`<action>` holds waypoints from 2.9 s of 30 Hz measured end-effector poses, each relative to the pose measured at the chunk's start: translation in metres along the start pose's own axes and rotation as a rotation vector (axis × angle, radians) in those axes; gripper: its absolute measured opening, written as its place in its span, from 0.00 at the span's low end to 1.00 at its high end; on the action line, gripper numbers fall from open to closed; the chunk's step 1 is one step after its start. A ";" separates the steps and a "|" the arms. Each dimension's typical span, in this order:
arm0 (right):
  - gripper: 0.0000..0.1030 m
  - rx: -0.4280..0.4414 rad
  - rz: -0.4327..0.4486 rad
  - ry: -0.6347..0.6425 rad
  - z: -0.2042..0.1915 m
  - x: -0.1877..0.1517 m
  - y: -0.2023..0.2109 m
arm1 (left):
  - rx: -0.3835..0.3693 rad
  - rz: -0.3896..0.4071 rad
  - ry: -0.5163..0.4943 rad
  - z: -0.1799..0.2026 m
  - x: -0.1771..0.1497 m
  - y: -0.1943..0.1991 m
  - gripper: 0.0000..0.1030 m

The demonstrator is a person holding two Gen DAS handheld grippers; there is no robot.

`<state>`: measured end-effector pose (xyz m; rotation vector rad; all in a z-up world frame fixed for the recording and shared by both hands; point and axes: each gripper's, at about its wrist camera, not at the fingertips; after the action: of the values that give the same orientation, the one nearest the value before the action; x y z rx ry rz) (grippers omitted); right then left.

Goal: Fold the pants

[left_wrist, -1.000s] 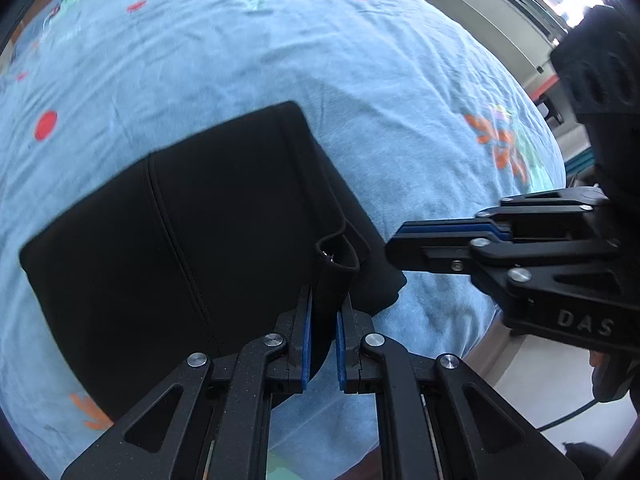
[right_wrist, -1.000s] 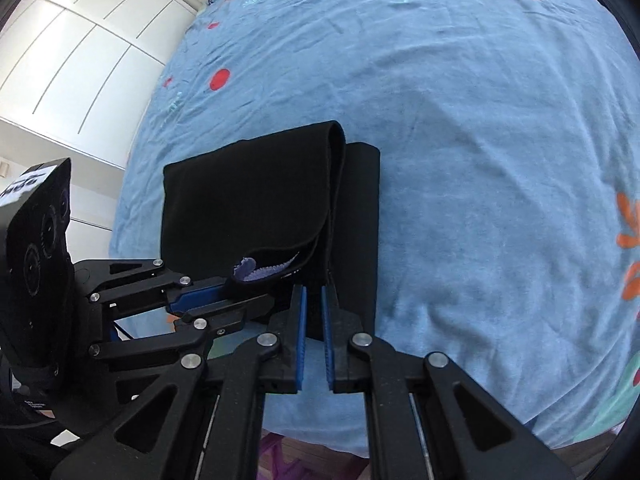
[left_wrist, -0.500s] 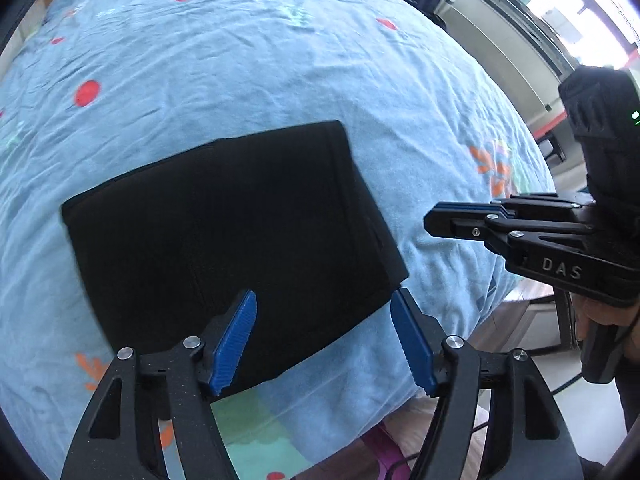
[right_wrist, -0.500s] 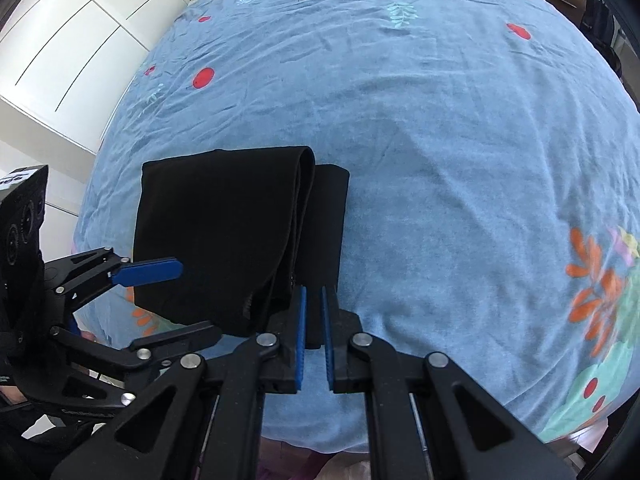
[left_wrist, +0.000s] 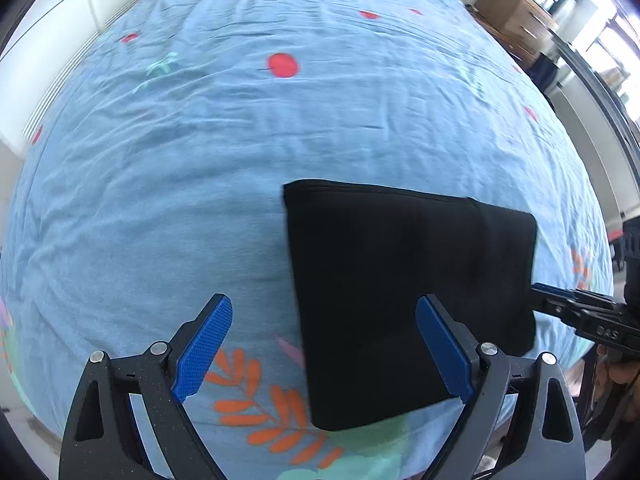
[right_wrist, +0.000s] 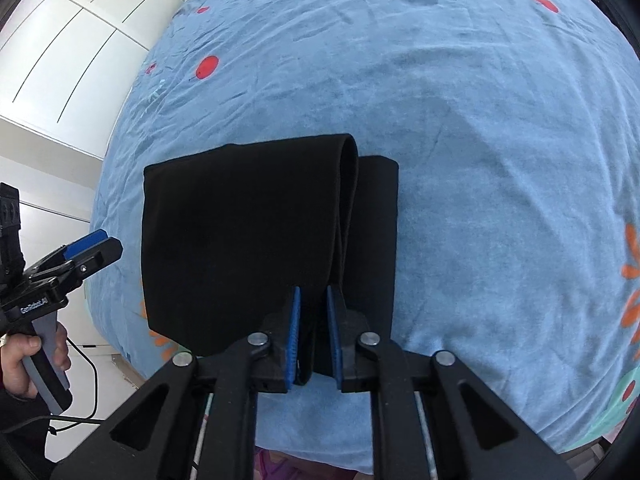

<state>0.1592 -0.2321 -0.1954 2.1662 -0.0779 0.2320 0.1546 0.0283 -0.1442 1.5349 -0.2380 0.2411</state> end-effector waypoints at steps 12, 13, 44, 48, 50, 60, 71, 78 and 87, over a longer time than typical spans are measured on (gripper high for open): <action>0.64 -0.060 -0.025 -0.003 0.003 0.020 -0.023 | -0.047 -0.082 -0.010 0.005 -0.007 -0.039 0.87; 0.64 -0.082 -0.035 0.003 0.003 0.021 -0.027 | -0.060 -0.096 -0.016 0.007 -0.008 -0.044 0.87; 0.00 -0.066 0.047 0.095 -0.035 0.025 -0.010 | -0.129 -0.073 -0.100 0.012 0.014 0.008 0.28; 0.00 -0.049 0.108 0.123 -0.045 0.055 0.010 | -0.130 -0.014 -0.097 0.007 0.044 0.021 0.28; 0.00 -0.053 0.130 0.153 -0.050 0.082 0.015 | -0.114 0.016 -0.110 0.006 0.065 0.019 0.28; 0.00 -0.095 0.105 0.167 -0.032 0.211 -0.036 | -0.051 -0.003 -0.071 0.010 0.137 -0.055 0.28; 0.38 -0.122 0.096 0.070 0.008 0.211 -0.073 | -0.025 0.051 -0.088 -0.004 0.144 -0.073 0.45; 0.85 -0.199 0.146 0.127 0.003 0.203 -0.065 | 0.069 0.125 -0.128 -0.001 0.140 -0.068 0.72; 1.00 -0.263 0.206 0.182 -0.008 0.188 -0.055 | 0.087 0.152 -0.093 -0.005 0.119 -0.054 0.99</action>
<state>0.3500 -0.1883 -0.1985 1.8667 -0.2166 0.5077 0.2846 0.0333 -0.1599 1.6178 -0.4233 0.3036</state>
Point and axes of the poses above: each gripper's, at about its wrist camera, not at the fingertips, and y roughly against the way its jaws point, z to its right, x to its top, and after that the axes turned 7 degrees about x, right-handed
